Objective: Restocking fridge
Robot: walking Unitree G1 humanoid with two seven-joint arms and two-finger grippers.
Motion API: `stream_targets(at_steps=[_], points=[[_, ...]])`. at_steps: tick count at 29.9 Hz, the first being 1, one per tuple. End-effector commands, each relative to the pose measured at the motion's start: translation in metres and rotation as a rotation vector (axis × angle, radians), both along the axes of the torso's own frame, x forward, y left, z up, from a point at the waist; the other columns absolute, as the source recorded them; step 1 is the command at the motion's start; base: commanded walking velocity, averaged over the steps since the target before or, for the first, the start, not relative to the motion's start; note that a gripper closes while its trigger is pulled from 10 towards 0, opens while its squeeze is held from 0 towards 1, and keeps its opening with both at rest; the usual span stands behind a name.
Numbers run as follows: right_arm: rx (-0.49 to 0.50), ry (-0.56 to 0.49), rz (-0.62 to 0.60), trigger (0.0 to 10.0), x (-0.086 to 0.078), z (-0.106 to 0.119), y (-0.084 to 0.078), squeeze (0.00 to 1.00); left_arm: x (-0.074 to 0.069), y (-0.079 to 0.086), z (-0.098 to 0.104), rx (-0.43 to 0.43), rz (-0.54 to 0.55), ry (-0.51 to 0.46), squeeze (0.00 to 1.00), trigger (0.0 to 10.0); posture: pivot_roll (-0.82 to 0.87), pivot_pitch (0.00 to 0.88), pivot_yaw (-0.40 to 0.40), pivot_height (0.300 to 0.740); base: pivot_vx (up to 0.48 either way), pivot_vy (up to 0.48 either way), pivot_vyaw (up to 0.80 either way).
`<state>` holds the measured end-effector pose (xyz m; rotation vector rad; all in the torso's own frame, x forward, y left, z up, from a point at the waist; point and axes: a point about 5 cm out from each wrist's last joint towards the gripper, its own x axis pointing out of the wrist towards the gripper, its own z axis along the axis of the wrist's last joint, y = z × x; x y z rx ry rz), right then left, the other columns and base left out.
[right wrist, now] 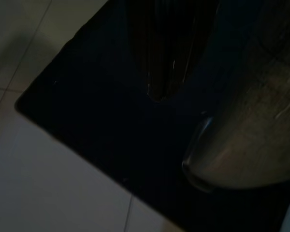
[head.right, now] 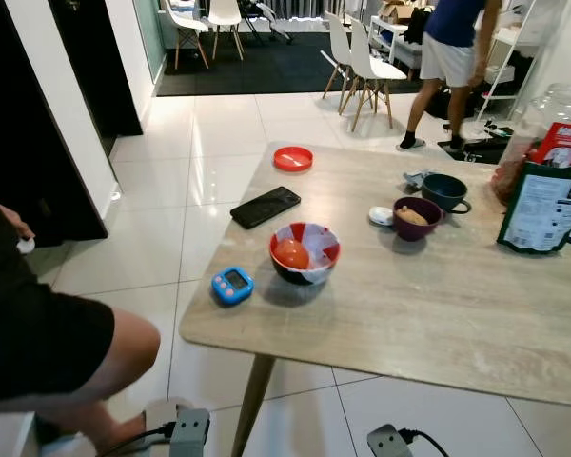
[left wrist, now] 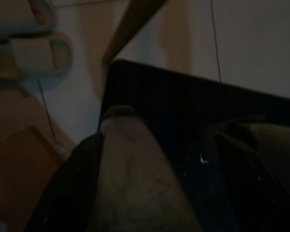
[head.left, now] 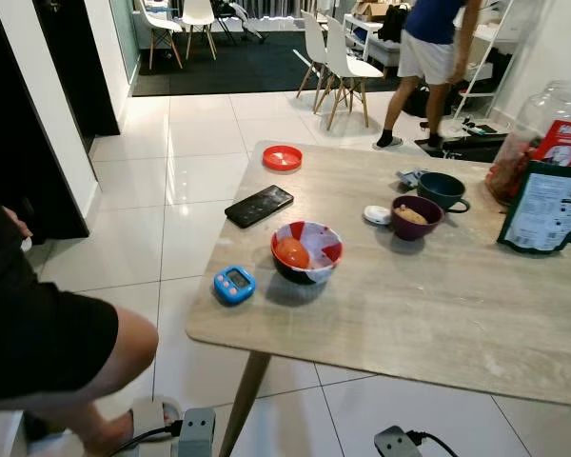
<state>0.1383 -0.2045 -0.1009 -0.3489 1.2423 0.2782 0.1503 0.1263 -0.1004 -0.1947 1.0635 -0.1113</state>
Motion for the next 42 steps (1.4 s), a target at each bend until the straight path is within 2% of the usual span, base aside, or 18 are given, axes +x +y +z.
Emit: stream_targets(at_steps=[1,6,7,8,9,10,34,38,39,40,42], points=[[-0.014,0.014,-0.006,10.0,-0.0037,-0.0008,-0.0035,0.00,-0.0139,-0.0017,-0.0052,-0.012,0.007,0.051,0.00,10.0,0.01,0.000,-0.025,0.740,0.000,0.000,0.00],[-0.053,0.012,0.007,10.0,-0.0034,-0.0006,-0.0056,0.00,-0.0144,-0.0020,-0.0054,-0.018,0.009,0.054,0.00,10.0,0.01,0.000,-0.023,0.740,0.000,0.000,0.00],[-0.056,0.013,0.008,10.0,-0.0034,-0.0006,-0.0058,0.18,-0.0144,-0.0020,-0.0054,-0.019,0.010,0.055,0.00,10.0,0.01,0.000,-0.023,0.740,0.000,0.000,0.00],[-0.056,0.013,0.008,10.0,-0.0034,-0.0006,-0.0058,0.18,-0.0144,-0.0020,-0.0054,-0.019,0.010,0.055,0.00,10.0,0.01,0.000,-0.023,0.740,0.000,0.000,0.00],[-0.057,0.011,0.009,10.0,-0.0033,-0.0005,-0.0058,0.40,-0.0145,-0.0020,-0.0054,-0.020,0.011,0.055,0.00,10.0,0.01,0.000,-0.023,0.740,0.000,0.000,0.00],[-0.060,0.010,0.010,10.0,-0.0032,-0.0005,-0.0060,1.00,-0.0145,-0.0021,-0.0054,-0.021,0.012,0.055,0.00,10.0,0.01,0.000,-0.023,0.740,0.000,0.000,0.00],[-0.091,0.006,0.000,10.0,-0.0030,-0.0003,-0.0077,1.00,-0.0147,-0.0014,-0.0056,-0.016,0.035,0.058,0.00,10.0,0.02,0.000,-0.023,0.740,0.000,0.000,0.00],[-0.096,-0.002,-0.037,10.0,-0.0036,-0.0005,-0.0085,1.00,-0.0149,-0.0009,-0.0058,-0.010,0.049,0.059,0.00,10.0,0.02,0.000,-0.023,0.740,0.000,0.000,0.00],[-0.090,-0.002,-0.079,10.0,-0.0050,-0.0009,-0.0087,0.29,-0.0150,-0.0007,-0.0058,-0.007,0.055,0.059,0.00,10.0,0.02,0.000,-0.023,0.740,0.000,0.000,0.00],[-0.081,0.001,-0.113,10.0,-0.0062,-0.0013,-0.0087,0.03,-0.0150,-0.0005,-0.0059,-0.005,0.058,0.059,0.00,10.0,0.02,0.000,-0.022,0.740,0.000,0.000,0.00],[-0.081,0.001,-0.113,10.0,-0.0062,-0.0013,-0.0087,0.03,-0.0150,-0.0005,-0.0059,-0.005,0.058,0.059,0.00,10.0,0.02,0.000,-0.022,0.740,0.000,0.000,0.00]])
